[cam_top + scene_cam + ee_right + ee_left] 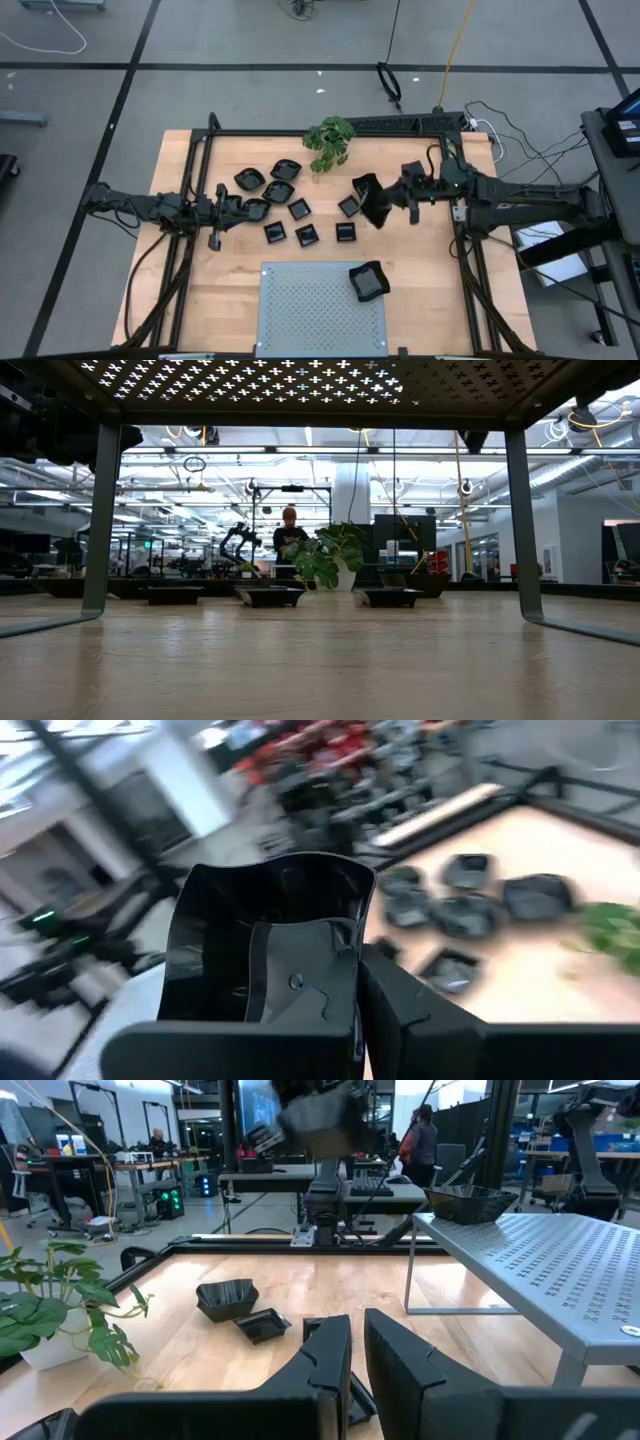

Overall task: Pick & Place Mini shaped plates
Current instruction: Stack the distorted square plate onto the stacked distorted square plate on the shelf

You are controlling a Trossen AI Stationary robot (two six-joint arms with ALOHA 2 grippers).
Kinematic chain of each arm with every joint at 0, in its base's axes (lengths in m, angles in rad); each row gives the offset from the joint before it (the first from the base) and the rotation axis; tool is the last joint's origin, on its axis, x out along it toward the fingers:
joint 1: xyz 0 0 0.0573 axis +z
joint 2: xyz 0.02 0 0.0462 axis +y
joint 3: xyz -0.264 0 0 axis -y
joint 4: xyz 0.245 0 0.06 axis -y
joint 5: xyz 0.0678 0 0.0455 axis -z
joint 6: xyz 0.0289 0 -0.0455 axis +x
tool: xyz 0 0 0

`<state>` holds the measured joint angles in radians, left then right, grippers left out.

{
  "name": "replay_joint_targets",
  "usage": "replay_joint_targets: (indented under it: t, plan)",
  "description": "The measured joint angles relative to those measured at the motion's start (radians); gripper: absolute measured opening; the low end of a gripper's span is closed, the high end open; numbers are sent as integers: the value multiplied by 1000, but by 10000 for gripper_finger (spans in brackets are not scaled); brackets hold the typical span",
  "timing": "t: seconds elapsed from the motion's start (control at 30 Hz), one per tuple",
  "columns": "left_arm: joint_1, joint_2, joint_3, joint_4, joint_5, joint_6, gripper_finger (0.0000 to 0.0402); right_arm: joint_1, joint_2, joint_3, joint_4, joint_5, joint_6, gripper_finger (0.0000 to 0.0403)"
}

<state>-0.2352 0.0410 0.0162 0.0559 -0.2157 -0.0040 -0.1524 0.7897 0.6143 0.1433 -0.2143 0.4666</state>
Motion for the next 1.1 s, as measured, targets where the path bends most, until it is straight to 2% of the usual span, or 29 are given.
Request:
replay_joint_targets:
  t: [0.1,0.23,0.37,0.43,0.63,0.87,1.1]
  plan:
    - [0,0,0,0,0,0,35,103,14,41,3,19,-9,0]
    - [0,0,0,0,0,0,35,254,71,130,-62,131,-54,0]
    - [0,0,0,0,0,0,35,391,171,280,-269,280,-112,0]
    - [0,0,0,0,0,0,35,441,229,363,-395,319,-143,0]
    - [0,0,0,0,0,0,35,532,365,551,-648,312,-192,0]
    - [0,0,0,0,0,0,35,565,442,630,-642,228,-191,0]
    - [0,0,0,0,0,0,35,567,520,792,-792,212,-189,0]
